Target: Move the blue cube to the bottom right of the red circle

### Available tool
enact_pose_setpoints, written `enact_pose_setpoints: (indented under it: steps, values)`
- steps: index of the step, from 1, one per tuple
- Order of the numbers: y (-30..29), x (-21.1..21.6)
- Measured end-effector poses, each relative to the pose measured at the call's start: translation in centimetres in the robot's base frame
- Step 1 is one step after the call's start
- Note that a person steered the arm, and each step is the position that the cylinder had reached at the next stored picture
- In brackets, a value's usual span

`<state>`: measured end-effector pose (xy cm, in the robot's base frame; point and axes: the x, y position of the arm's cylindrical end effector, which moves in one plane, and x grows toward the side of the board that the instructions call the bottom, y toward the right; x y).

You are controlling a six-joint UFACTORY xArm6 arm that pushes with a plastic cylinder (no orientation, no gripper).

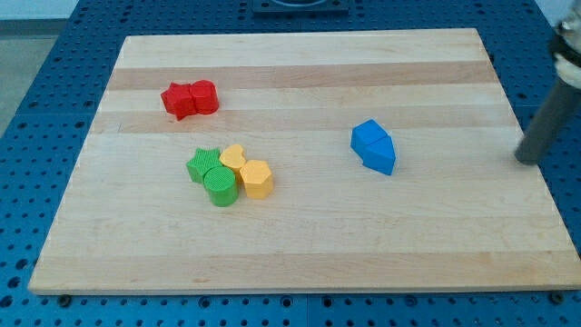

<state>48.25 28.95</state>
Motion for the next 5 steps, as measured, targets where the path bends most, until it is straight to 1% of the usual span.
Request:
enact_pose_setpoints:
  steps: [1,4,5]
  values:
    - [-2.0,1.6]
    - [-18.0,-4.9]
    - [-22.3,-7.2]
